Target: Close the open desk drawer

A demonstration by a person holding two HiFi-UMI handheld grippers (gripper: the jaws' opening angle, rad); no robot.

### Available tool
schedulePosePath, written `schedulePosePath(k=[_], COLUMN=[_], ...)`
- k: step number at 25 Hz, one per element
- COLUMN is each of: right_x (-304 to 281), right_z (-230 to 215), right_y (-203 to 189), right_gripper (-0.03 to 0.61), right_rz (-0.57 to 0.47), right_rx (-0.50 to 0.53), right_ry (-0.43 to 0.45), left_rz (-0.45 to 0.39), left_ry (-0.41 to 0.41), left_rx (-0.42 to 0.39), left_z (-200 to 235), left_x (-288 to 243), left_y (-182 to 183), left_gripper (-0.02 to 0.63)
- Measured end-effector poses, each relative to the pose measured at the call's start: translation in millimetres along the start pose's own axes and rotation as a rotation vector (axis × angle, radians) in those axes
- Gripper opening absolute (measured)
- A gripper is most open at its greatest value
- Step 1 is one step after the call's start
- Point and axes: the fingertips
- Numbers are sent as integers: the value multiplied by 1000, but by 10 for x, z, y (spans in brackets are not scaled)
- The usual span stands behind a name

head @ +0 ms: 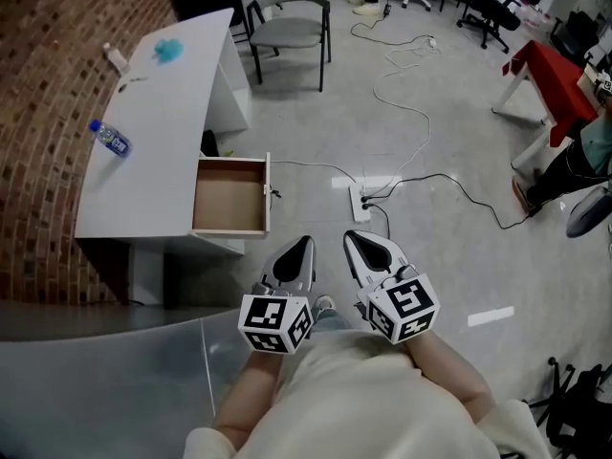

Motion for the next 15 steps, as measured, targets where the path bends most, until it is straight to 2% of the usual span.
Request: schedulePosePath(k=[8,15], right_x=[-369,-545], right_z=[138,212], right_y=[-57,-192], right_gripper=[5,5], right_rz=[26,54], right_rx=[4,-17], right_ry=[23,73], left_rz=[8,10], left_ry=[27,75], left_rx=[20,55], left_z=[477,684], left_x=[-50,34], left_y=[0,-135], left_gripper=[6,6])
Point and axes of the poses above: the fingertips, and each gripper's own axes: x backward along the fingers, z to its left, y out of its top, and after that the axes turned 5 degrees about -x, right-handed
